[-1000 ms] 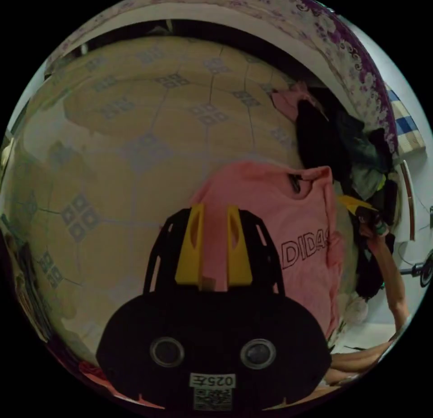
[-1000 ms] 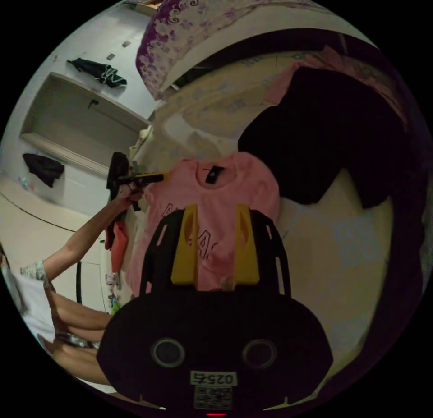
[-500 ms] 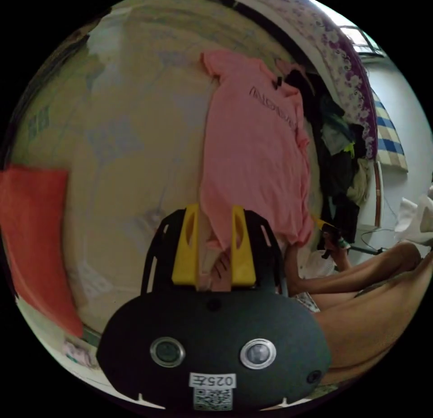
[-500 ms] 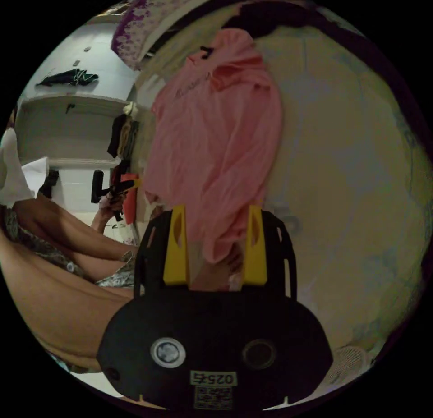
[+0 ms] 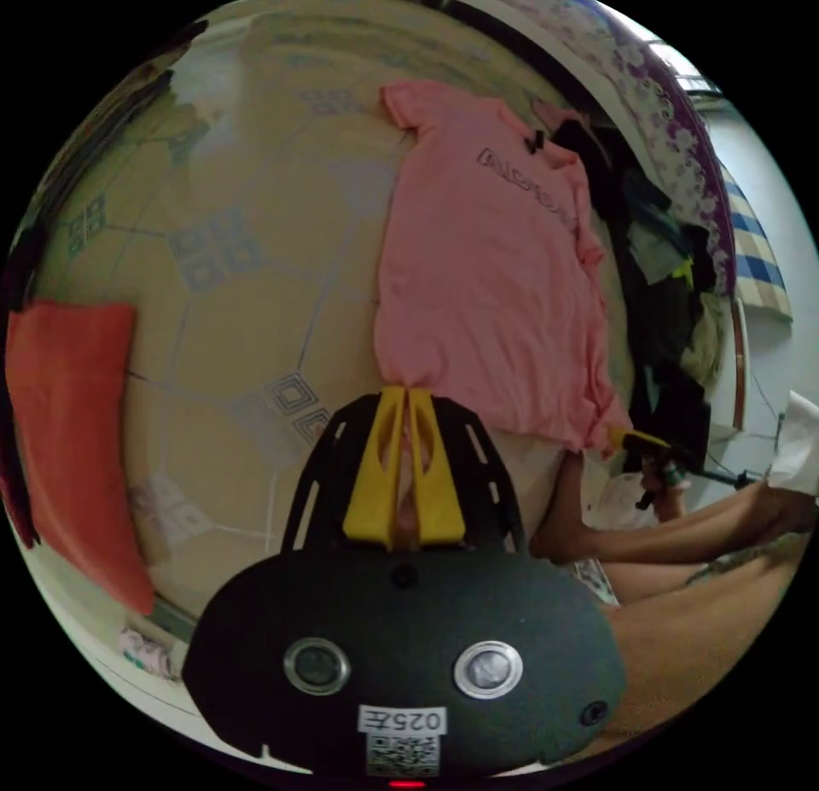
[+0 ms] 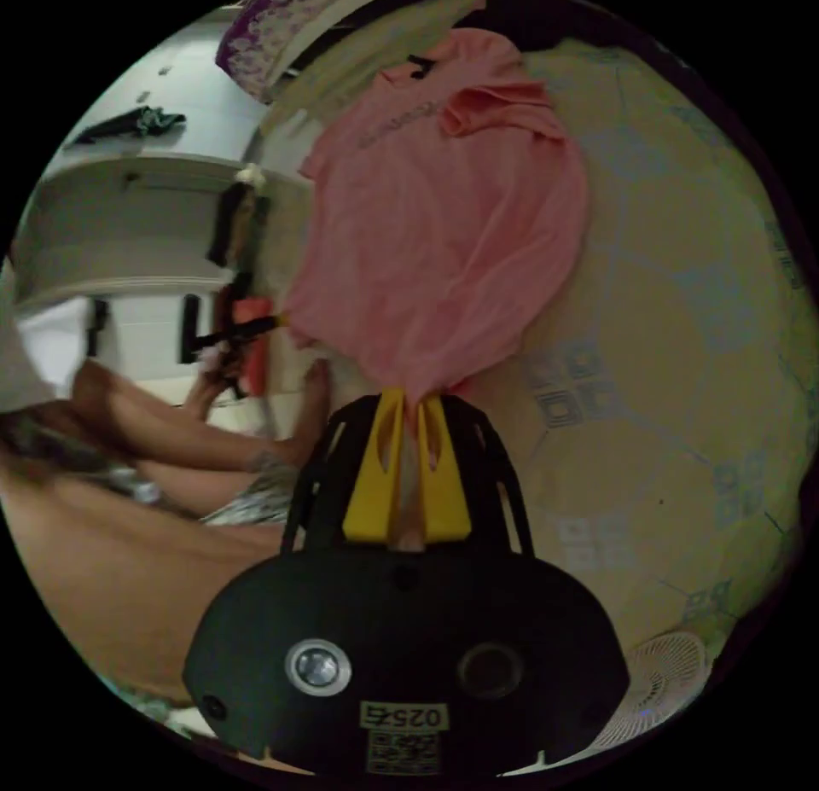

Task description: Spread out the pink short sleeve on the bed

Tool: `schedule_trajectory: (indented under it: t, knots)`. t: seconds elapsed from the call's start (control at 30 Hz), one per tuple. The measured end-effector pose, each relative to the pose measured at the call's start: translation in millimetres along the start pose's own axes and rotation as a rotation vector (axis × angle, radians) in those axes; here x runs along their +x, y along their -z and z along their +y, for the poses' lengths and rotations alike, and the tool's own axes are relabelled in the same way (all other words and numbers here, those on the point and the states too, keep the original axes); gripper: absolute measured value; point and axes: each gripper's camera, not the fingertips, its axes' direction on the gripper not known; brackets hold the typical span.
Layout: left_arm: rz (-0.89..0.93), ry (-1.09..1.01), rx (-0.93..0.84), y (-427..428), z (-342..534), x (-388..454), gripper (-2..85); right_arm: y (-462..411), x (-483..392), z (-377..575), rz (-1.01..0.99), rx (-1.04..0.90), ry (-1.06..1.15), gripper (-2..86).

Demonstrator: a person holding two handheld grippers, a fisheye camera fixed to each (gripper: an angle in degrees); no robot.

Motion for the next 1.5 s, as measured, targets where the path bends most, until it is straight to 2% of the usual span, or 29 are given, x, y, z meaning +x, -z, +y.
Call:
schedule_trajectory:
  t: [0.1, 0.2, 0.27, 0.33, 0.37, 0.43, 0.5, 0.57, 0.67, 0.73, 0.83, 0.9, 1.0, 1.13, 1.27, 1.33, 1.47, 1.5]
  knots:
    - [0.124, -0.035, -0.150, 53, -25, -1, -0.9, 56, 18, 14, -0.183, -0.071, -0.017, 0.9]
    - [0.038, -0.049, -0.167, 92, -48, -11, -0.9, 80, 55, 24, -0.230, -0.059, -0.024, 2.0]
    - [0.021, -0.116, -0.255, 81, -60, -16, -0.9, 70, 83, 27, -0.162, -0.101, -0.037, 3.8]
    - [0.135, -0.087, -0.443, 37, -65, -29, -0.5, 36, 124, 37, -0.108, -0.274, -0.116, 7.8]
    - [0.141, -0.087, -0.475, 27, -63, -30, -0.3, 27, 132, 42, -0.109, -0.319, -0.134, 9.0]
    - [0.013, -0.062, -0.570, 1, -50, -38, 0.6, 13, 150, 63, -0.128, -0.414, -0.178, 13.1]
    - [-0.070, -0.034, -0.589, 4, -44, -43, 1.2, 30, 150, 71, -0.131, -0.342, -0.182, 13.5]
    - [-0.095, -0.006, -0.567, 20, -47, -46, 2.3, 59, 137, 64, -0.074, -0.219, -0.122, 14.0]
    - [-0.107, -0.033, -0.343, 65, -80, -36, 2.9, 106, 102, 29, 0.066, 0.043, 0.055, 17.9]
    - [-0.001, -0.202, -0.001, 95, -123, -2, 3.2, 122, 90, -13, 0.136, 0.198, 0.149, 18.1]
    - [0.111, -0.465, 0.261, 89, -193, 57, 3.1, 120, 111, -75, 0.065, 0.238, 0.146, 16.9]
    - [0.155, -0.605, 0.299, 64, -241, 97, 3.0, 111, 129, -107, -0.016, 0.171, 0.115, 16.8]
    - [0.237, -0.717, 0.194, 5, -323, 160, 3.3, 100, 147, -130, -0.027, 0.085, 0.059, 14.9]
    - [0.142, -0.739, 0.012, -63, -399, 232, 2.9, 103, 147, -130, -0.059, 0.079, 0.062, 13.4]
    - [-0.008, -0.775, -0.069, -99, -417, 267, 4.0, 100, 143, -119, -0.079, 0.016, 0.059, 11.6]
    - [-0.104, -0.796, -0.079, -114, -416, 279, 4.6, 102, 140, -109, 0.040, 0.009, 0.094, 5.0]
    - [-0.166, -0.816, -0.033, -120, -411, 288, 4.3, 122, 135, -105, 0.109, -0.044, 0.164, 1.4]
    - [-0.180, -0.831, -0.031, -122, -409, 291, 4.3, 140, 131, -105, 0.190, -0.022, 0.179, 1.0]
